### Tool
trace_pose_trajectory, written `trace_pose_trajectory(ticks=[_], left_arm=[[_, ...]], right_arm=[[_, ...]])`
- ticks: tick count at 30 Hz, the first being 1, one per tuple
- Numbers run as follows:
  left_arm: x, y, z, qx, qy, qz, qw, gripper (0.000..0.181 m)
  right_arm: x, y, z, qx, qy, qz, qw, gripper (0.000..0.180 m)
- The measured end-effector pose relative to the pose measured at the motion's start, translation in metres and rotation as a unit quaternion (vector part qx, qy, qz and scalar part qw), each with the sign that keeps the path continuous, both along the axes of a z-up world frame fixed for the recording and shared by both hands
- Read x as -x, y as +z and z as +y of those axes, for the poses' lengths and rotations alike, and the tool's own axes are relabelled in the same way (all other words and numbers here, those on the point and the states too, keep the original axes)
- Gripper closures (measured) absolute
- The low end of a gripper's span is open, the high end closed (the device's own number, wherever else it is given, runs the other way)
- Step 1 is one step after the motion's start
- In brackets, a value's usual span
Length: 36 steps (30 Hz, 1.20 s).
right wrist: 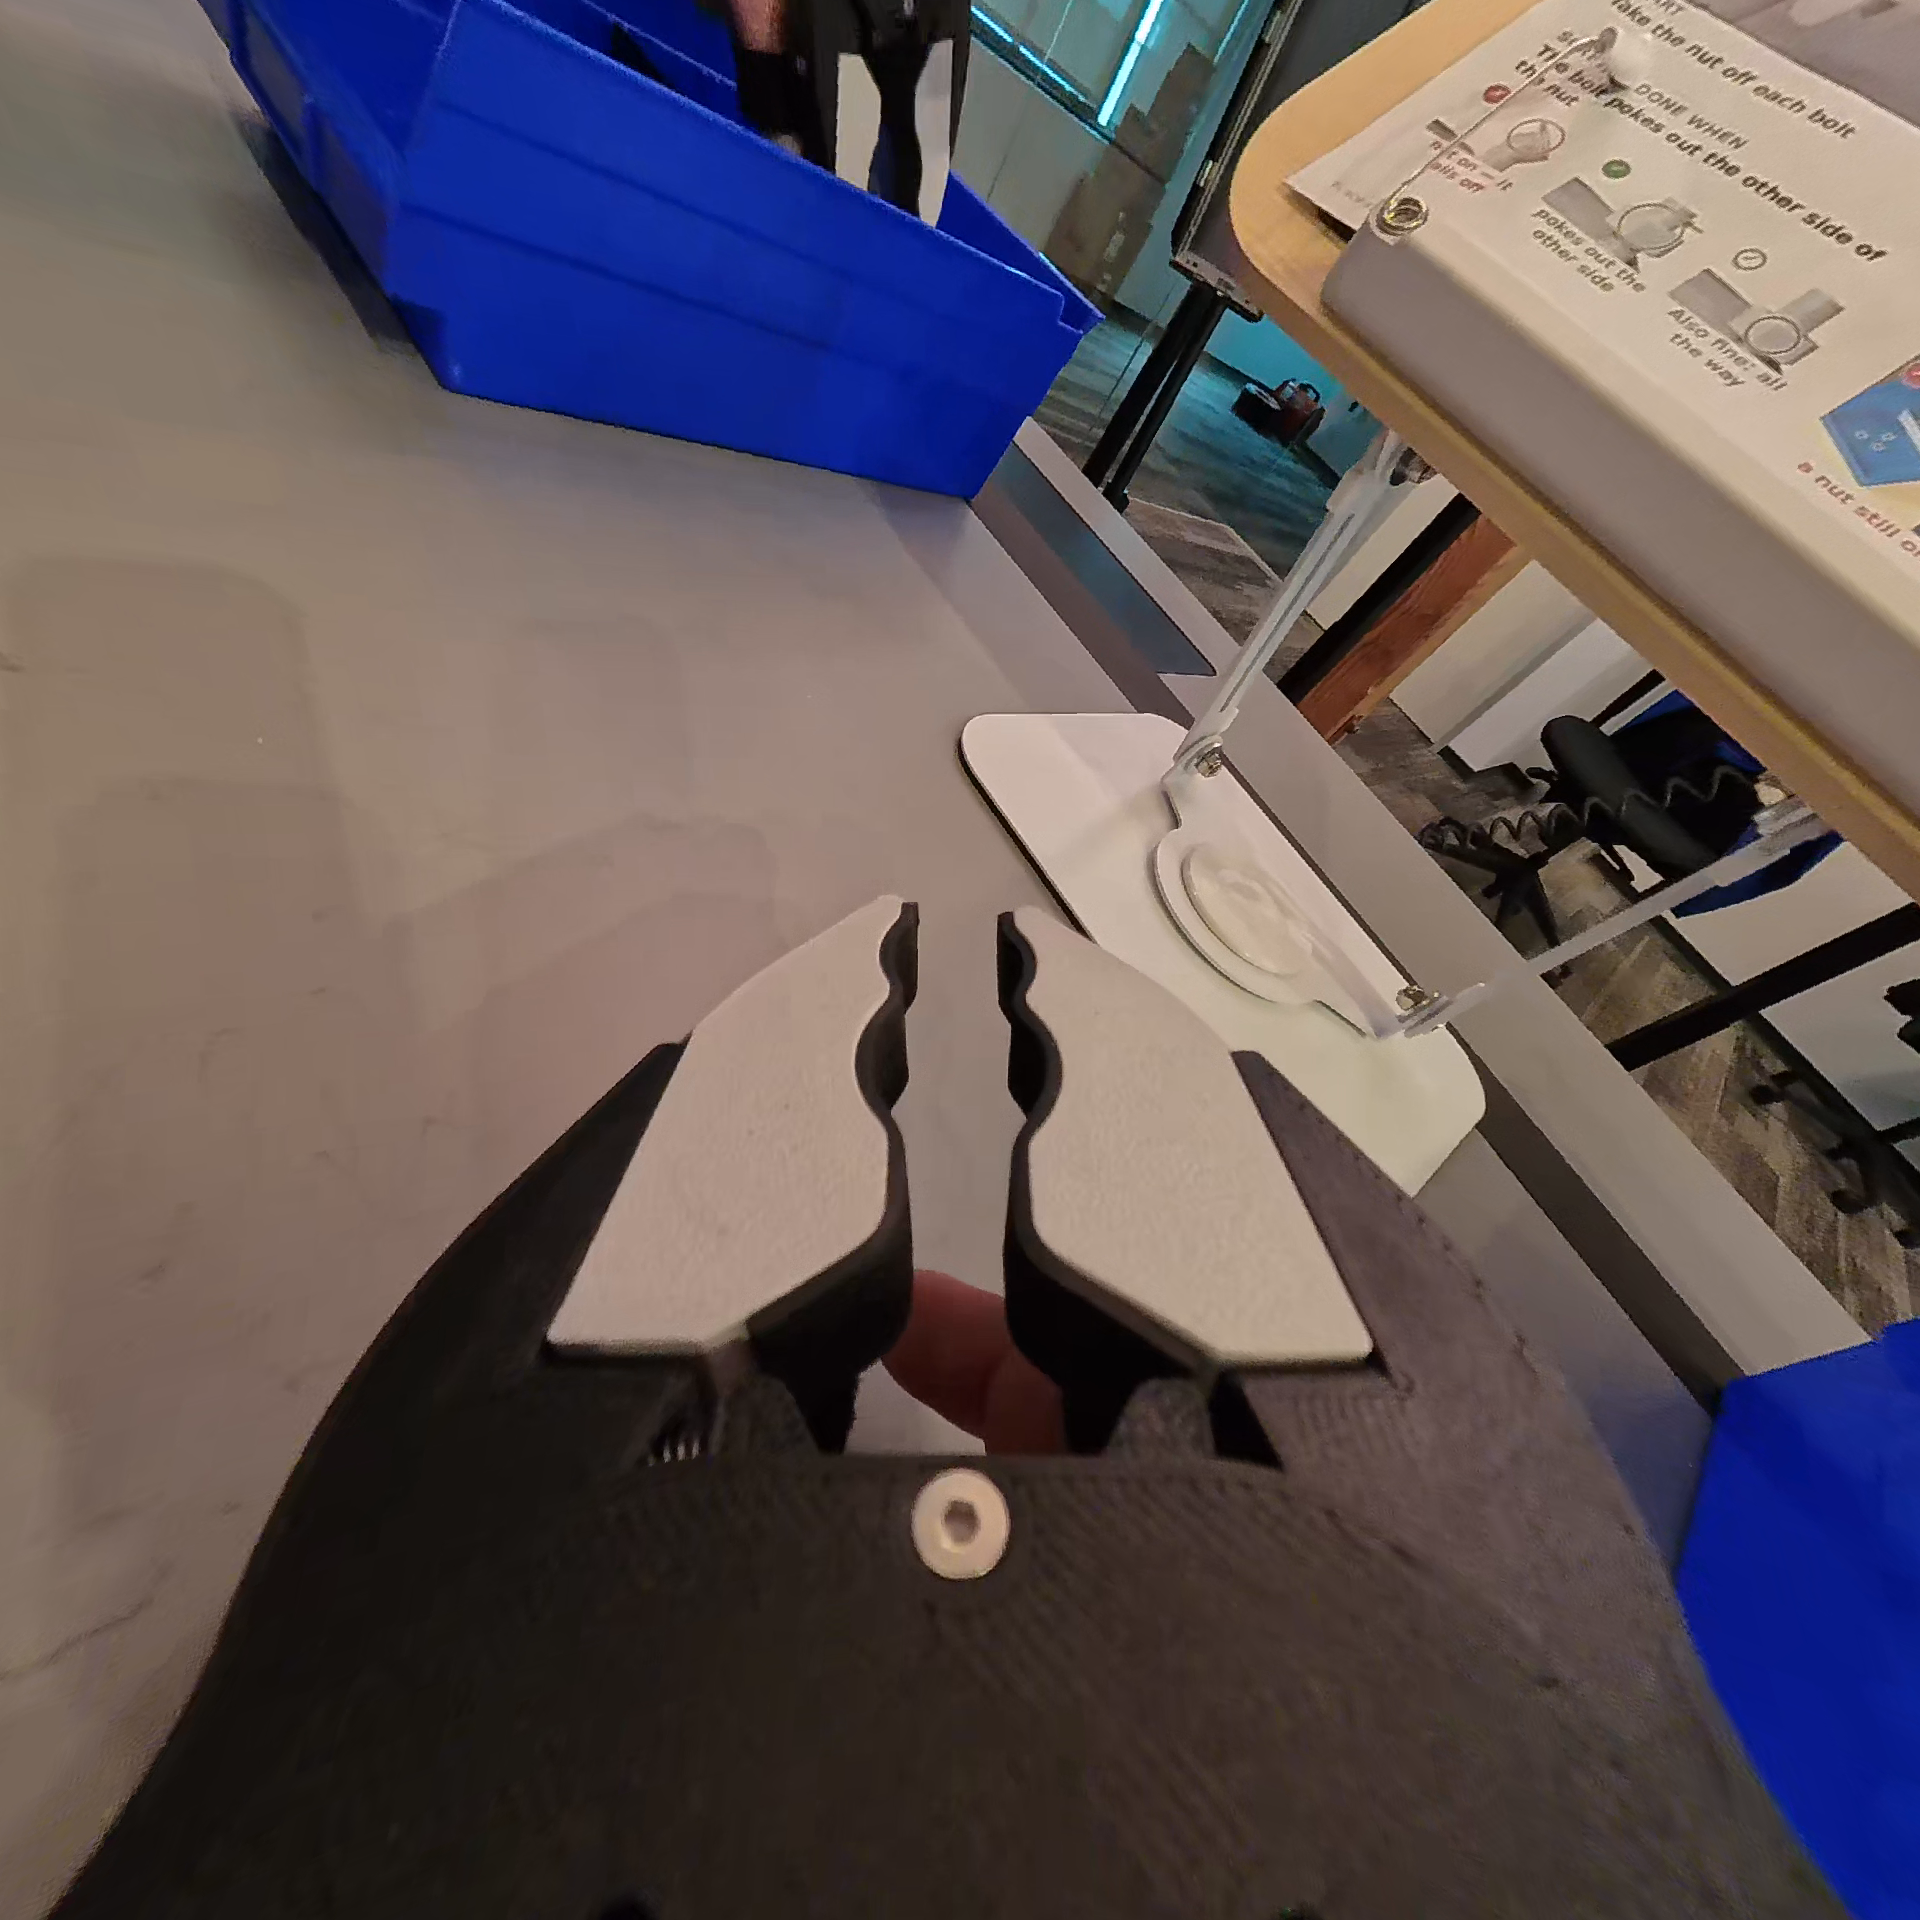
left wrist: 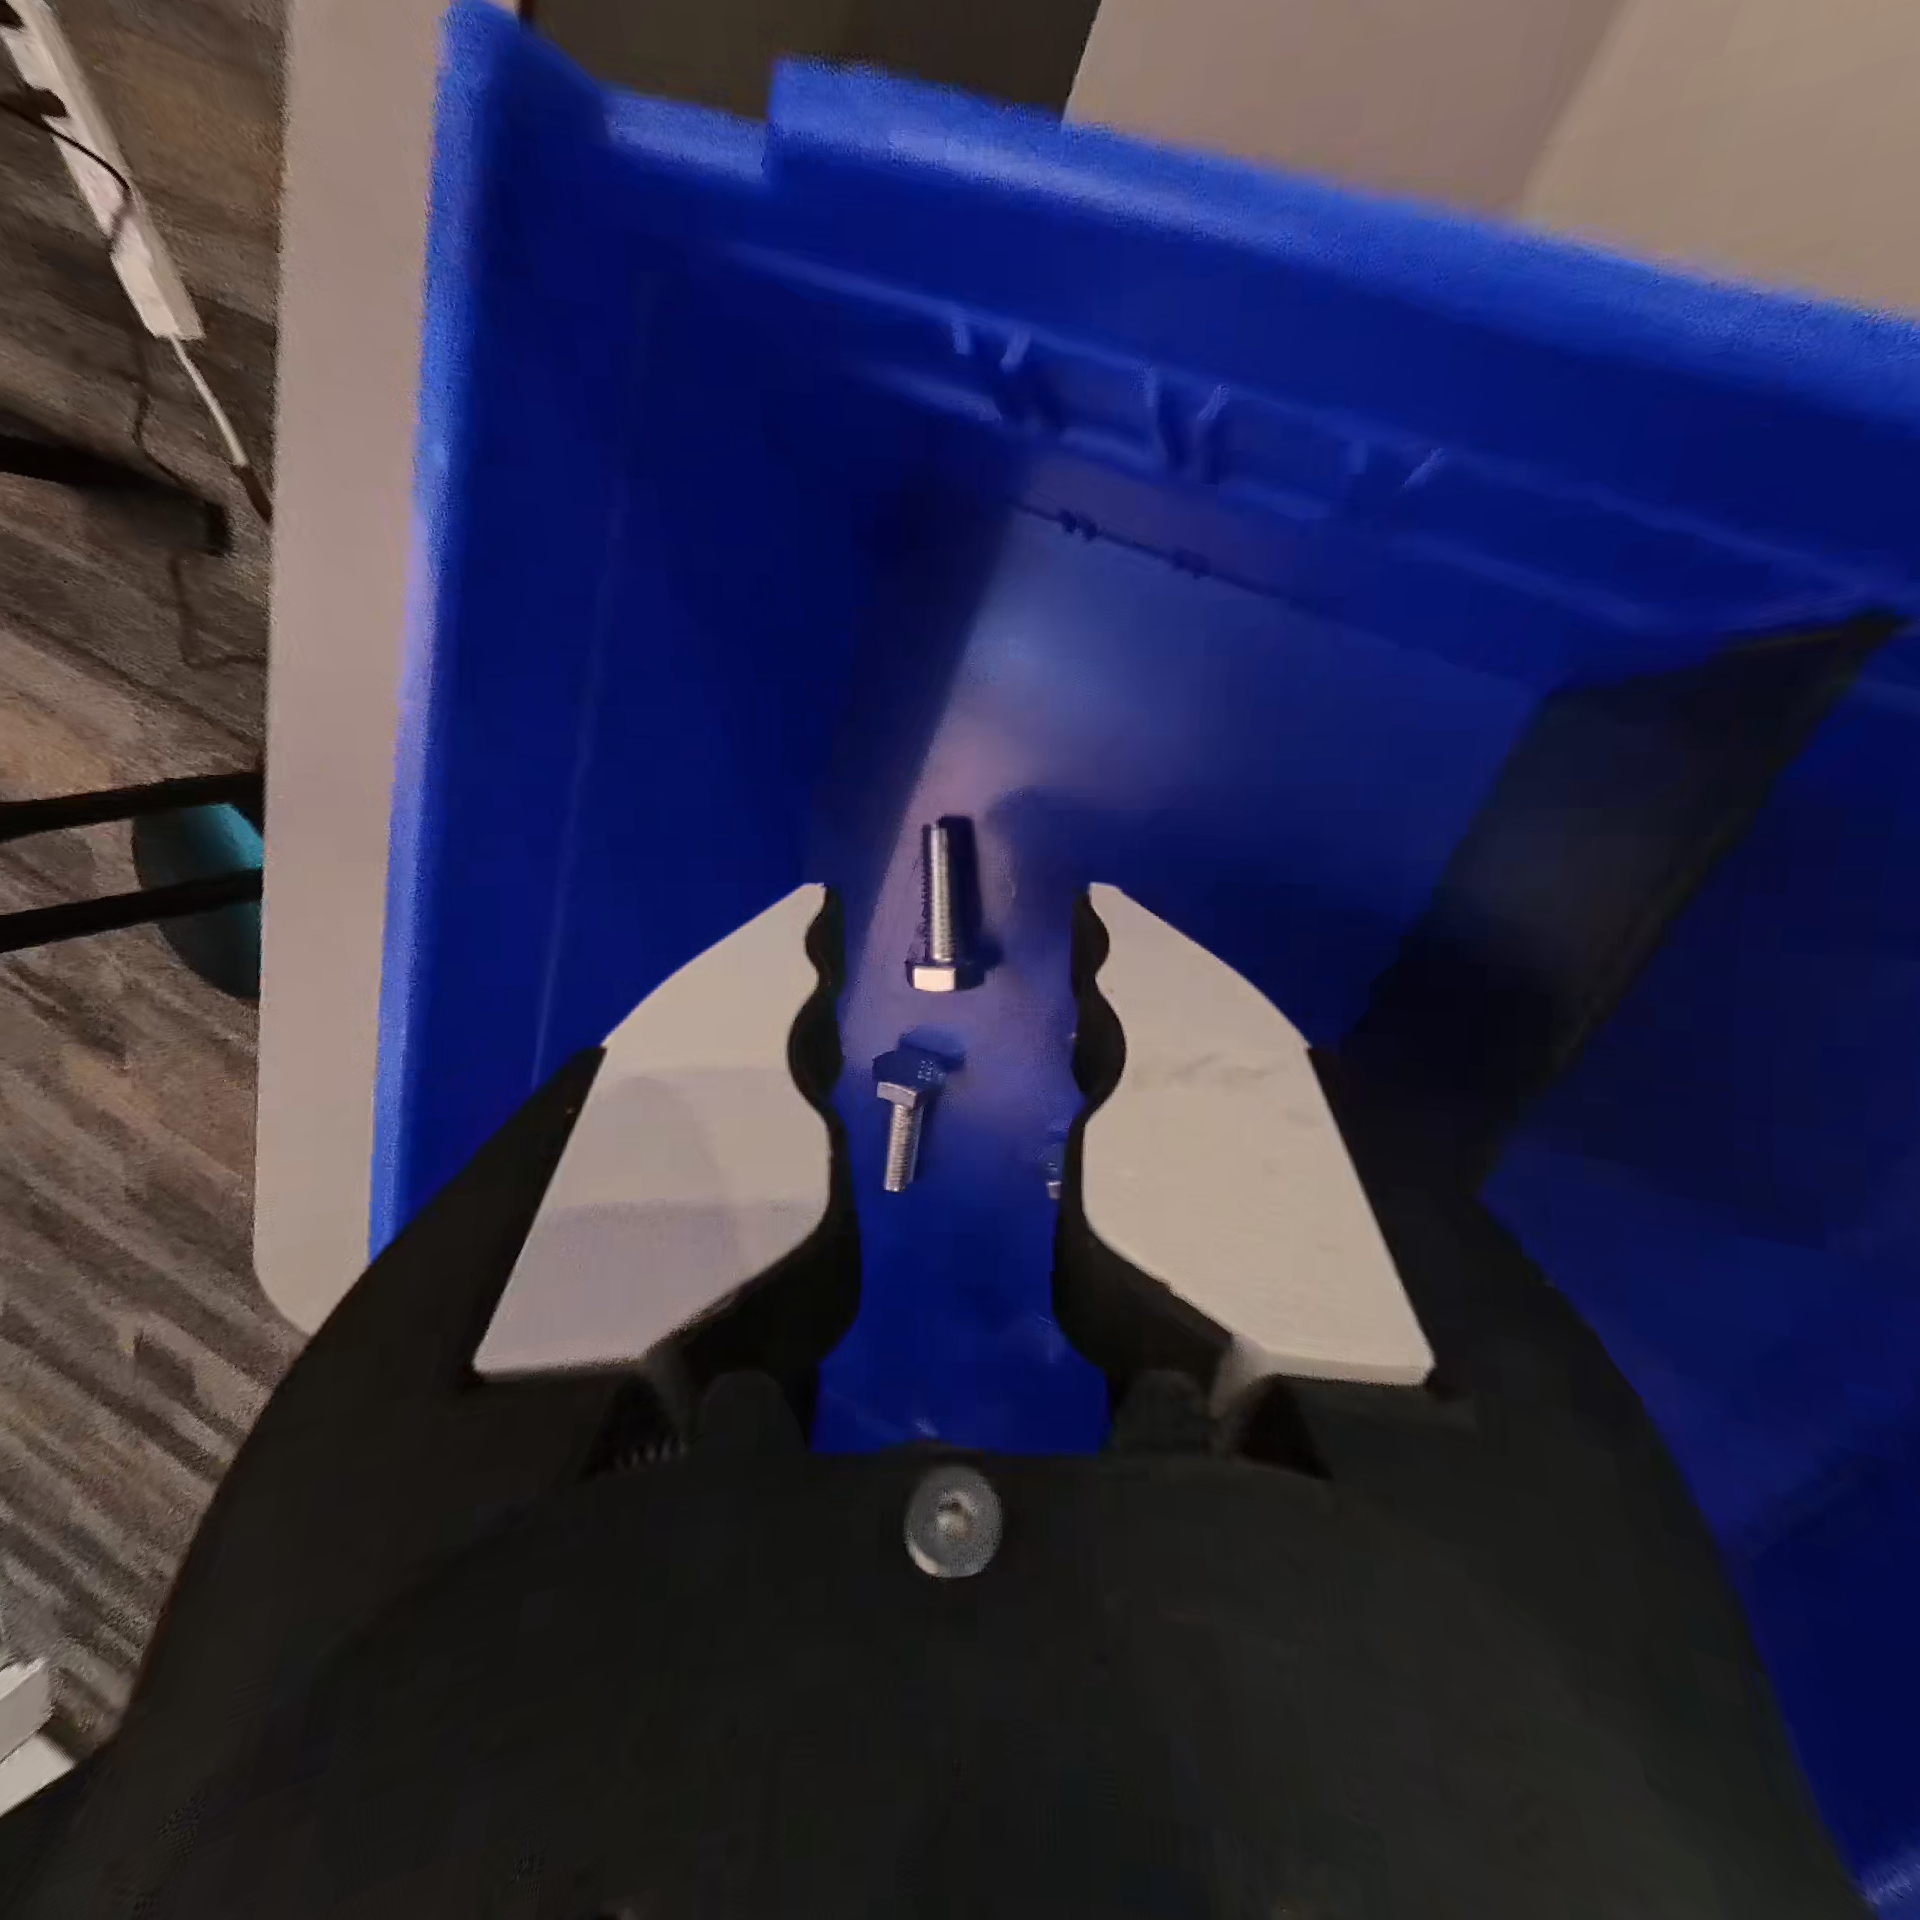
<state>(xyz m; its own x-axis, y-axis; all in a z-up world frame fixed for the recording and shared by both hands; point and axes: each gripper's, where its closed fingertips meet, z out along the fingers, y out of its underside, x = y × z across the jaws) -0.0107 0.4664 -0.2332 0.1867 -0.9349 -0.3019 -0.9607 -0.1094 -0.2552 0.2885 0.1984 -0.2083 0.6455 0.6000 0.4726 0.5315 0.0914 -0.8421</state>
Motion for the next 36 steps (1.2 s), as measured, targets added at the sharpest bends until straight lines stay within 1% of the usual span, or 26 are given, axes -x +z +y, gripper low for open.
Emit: trace_pose_trajectory(ticks=[1, 4, 5, 6, 7, 9, 11, 13, 15, 18, 24, 26, 29, 33, 36], left_arm=[[0.002, -0.005, 0.001, 0.008, -0.001, 0.009, 1.000, 0.140], [0.010, -0.022, 0.002, 0.046, 0.019, 0.041, 0.998, 0.146], [0.014, -0.027, 0.001, 0.058, 0.025, 0.054, 0.997, 0.154], [0.019, -0.032, 0.001, 0.070, 0.032, 0.072, 0.994, 0.158], [0.022, -0.036, 0.002, 0.072, 0.036, 0.080, 0.994, 0.157], [0.022, -0.041, 0.004, 0.078, 0.039, 0.078, 0.993, 0.154], [0.021, -0.042, 0.005, 0.084, 0.041, 0.072, 0.993, 0.156], [0.020, -0.043, 0.004, 0.098, 0.044, 0.067, 0.992, 0.159], [0.020, -0.044, 0.001, 0.118, 0.050, 0.062, 0.990, 0.171], [0.020, -0.044, 0.001, 0.116, 0.053, 0.060, 0.990, 0.171], [0.027, -0.041, 0.011, 0.061, 0.073, 0.079, 0.992, 0.172], [0.025, -0.035, 0.011, 0.050, 0.082, 0.060, 0.994, 0.171], [0.018, -0.016, 0.009, 0.025, 0.085, 0.028, 0.996, 0.172], [0.012, 0.024, 0.000, -0.018, 0.095, -0.015, 0.995, 0.172], [0.006, 0.064, -0.017, -0.047, 0.098, -0.058, 0.992, 0.172]], right_arm=[[0.000, -0.001, 0.000, 0.001, 0.001, -0.002, 1.000, 0.165], [0.001, -0.002, 0.000, 0.001, 0.003, -0.006, 1.000, 0.165], [0.001, -0.002, -0.001, 0.001, 0.003, -0.006, 1.000, 0.166], [0.002, -0.002, -0.001, 0.002, 0.004, -0.007, 1.000, 0.166], [0.002, -0.002, -0.001, 0.002, 0.004, -0.007, 1.000, 0.166], [0.001, -0.002, -0.001, 0.003, 0.004, -0.005, 1.000, 0.166], [0.001, -0.002, 0.000, 0.003, 0.004, -0.005, 1.000, 0.166], [0.002, -0.002, -0.001, 0.003, 0.005, -0.006, 1.000, 0.166], [0.002, -0.002, -0.001, 0.003, 0.006, -0.007, 1.000, 0.166], [0.002, -0.002, -0.001, 0.003, 0.006, -0.007, 1.000, 0.166], [0.002, -0.002, -0.002, 0.001, 0.008, -0.007, 1.000, 0.166], [0.002, -0.002, -0.002, 0.001, 0.009, -0.006, 1.000, 0.166], [0.001, -0.001, -0.002, 0.000, 0.009, -0.006, 1.000, 0.166], [0.001, -0.002, -0.003, 0.000, 0.010, -0.007, 1.000, 0.166], [0.000, -0.002, -0.003, -0.001, 0.010, -0.007, 1.000, 0.166]])
